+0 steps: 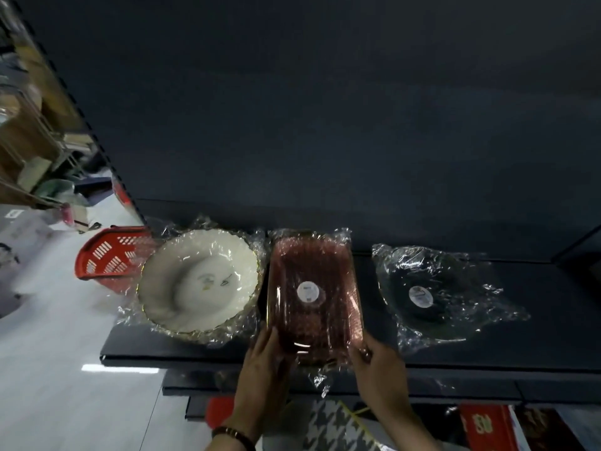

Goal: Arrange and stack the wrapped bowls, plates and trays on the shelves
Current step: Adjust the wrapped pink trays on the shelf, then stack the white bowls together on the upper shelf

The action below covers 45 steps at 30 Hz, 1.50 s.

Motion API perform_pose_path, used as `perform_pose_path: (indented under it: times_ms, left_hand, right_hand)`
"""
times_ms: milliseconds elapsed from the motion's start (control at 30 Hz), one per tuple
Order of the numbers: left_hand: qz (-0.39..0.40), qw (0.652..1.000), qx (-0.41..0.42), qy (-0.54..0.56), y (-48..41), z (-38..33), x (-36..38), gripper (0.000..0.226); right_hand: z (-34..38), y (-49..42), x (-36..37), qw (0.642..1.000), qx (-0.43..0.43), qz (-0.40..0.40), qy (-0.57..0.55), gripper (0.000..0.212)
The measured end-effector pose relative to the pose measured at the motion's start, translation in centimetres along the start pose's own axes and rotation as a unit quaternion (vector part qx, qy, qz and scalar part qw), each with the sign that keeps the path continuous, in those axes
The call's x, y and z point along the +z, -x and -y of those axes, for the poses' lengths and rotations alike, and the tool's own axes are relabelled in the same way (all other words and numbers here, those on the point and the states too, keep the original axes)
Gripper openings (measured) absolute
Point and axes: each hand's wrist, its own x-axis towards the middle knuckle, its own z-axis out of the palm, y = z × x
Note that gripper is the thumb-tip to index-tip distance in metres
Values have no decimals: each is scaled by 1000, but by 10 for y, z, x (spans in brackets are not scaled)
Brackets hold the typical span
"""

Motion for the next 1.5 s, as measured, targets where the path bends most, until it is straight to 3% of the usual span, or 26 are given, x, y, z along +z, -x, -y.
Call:
perform_pose_path:
  times_ms: [167, 400, 533, 567, 667, 733, 800, 900, 1000, 1167, 1267, 1333, 1500]
  left_hand:
    - [7, 1000, -8, 26, 2, 4, 1, 76]
    - [42, 998, 9, 54, -3, -3, -14, 44]
    - [-62, 997, -21, 50, 29, -5, -11, 44]
    - [-95, 993, -41, 49, 44, -6, -6, 46]
    - [-133, 980, -133, 72, 95, -8, 18, 47]
    - [-70, 977, -193, 58, 120, -9, 40, 45]
    - [39, 974, -221, 33, 134, -10, 62, 38]
    - [191, 958, -213, -21, 135, -22, 98, 35]
    - [272, 937, -201, -92, 127, -37, 144, 53]
    - [331, 914, -156, -174, 121, -38, 221, 61]
    - [346, 903, -146, -207, 127, -18, 263, 64]
    - [373, 892, -131, -220, 135, 1, 287, 65]
    - [386, 891, -96, -218, 140, 58, 330, 44]
  right_hand:
    - [2, -1, 5, 998, 16, 7, 66, 24]
    - [-6, -14, -1, 993, 32, 52, 106, 31]
    - [-10, -7, -10, 996, 32, 56, 69, 68]
    - [-14, -2, -14, 997, 31, 50, 40, 70]
    - [-40, 17, -30, 998, 19, 58, 14, 36]
    - [-69, 25, -42, 993, 29, 113, 35, 19]
    - [-99, 28, -51, 979, 39, 184, 73, 17]
    - [-141, 29, -63, 955, 41, 260, 135, 24]
    - [-180, 28, -70, 933, 32, 329, 143, 43]
    - [-249, 30, -71, 900, 45, 405, 154, 43]
    - [-283, 25, -66, 896, 51, 411, 162, 36]
    - [-306, 18, -57, 892, 46, 411, 180, 42]
    - [-363, 12, -11, 890, 66, 406, 198, 50]
